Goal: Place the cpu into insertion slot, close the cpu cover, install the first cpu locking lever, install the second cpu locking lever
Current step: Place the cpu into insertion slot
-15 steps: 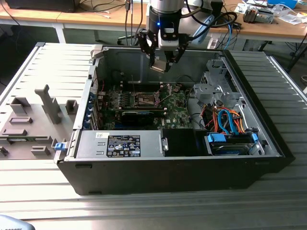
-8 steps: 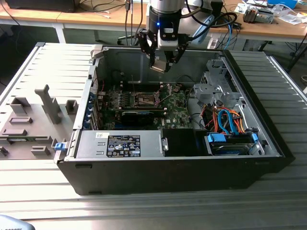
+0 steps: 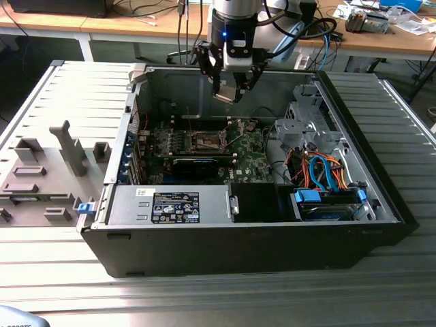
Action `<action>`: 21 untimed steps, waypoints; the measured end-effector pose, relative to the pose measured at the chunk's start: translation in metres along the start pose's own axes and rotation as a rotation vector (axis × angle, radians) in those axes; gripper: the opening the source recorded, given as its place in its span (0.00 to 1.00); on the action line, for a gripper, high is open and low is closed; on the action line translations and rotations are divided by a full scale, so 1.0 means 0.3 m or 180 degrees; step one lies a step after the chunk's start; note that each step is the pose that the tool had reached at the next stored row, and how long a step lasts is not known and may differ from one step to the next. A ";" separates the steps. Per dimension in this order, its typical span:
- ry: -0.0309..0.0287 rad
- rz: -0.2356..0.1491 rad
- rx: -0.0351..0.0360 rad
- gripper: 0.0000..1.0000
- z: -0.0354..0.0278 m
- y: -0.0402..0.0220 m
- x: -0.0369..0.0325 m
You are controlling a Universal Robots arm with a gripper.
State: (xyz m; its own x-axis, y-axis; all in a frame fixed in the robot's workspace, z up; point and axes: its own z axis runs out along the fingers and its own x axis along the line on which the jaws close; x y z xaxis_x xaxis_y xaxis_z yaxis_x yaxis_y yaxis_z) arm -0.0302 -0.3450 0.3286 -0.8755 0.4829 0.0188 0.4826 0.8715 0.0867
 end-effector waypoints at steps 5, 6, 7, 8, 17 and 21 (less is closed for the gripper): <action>-0.0002 0.0020 0.0000 0.54 0.000 0.000 0.000; -0.0002 0.0023 0.0000 0.54 0.000 0.000 0.000; -0.0002 0.0026 -0.0001 0.54 0.000 0.000 0.000; -0.0003 0.0032 -0.0001 0.54 0.001 0.000 0.000; -0.0006 0.0066 -0.0001 0.54 0.001 0.000 0.000; -0.0007 0.0080 -0.0001 0.54 0.001 0.000 0.000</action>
State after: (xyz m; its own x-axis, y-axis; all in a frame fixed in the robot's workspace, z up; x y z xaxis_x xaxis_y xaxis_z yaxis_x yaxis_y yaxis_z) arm -0.0302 -0.3450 0.3282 -0.8631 0.5047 0.0188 0.5043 0.8592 0.0867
